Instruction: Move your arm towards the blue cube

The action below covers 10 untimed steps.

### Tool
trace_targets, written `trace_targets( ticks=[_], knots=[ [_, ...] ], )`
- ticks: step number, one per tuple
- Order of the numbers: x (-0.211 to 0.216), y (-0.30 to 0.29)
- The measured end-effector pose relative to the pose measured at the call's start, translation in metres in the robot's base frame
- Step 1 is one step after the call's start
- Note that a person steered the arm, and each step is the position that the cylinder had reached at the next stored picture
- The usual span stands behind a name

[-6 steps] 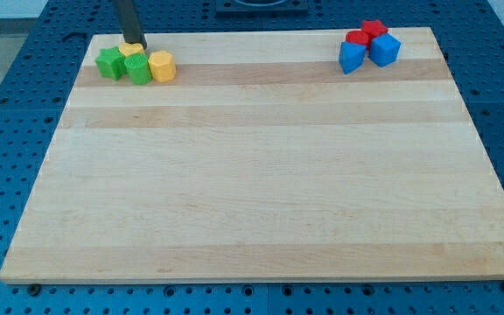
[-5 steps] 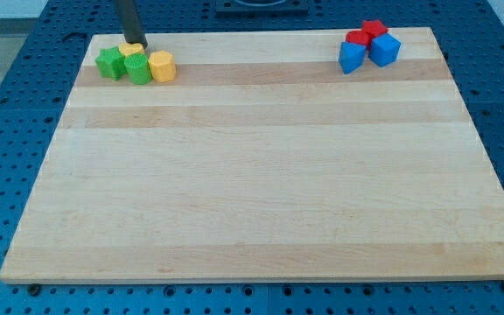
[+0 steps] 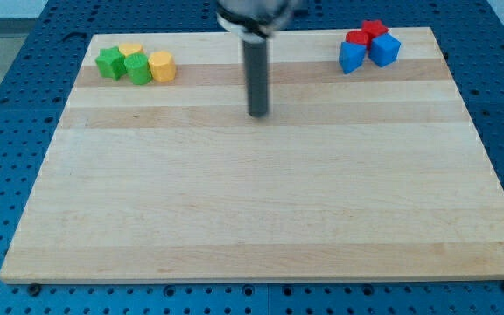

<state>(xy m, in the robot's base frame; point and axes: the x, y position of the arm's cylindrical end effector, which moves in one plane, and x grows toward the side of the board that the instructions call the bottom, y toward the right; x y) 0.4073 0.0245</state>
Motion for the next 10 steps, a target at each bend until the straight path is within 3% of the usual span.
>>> trace_targets(
  ticks=[2,3,6,10],
  knots=[
    [0.066,0.169],
    [0.064,0.213],
    [-0.017,0.275],
    [-0.144,0.270]
  ],
)
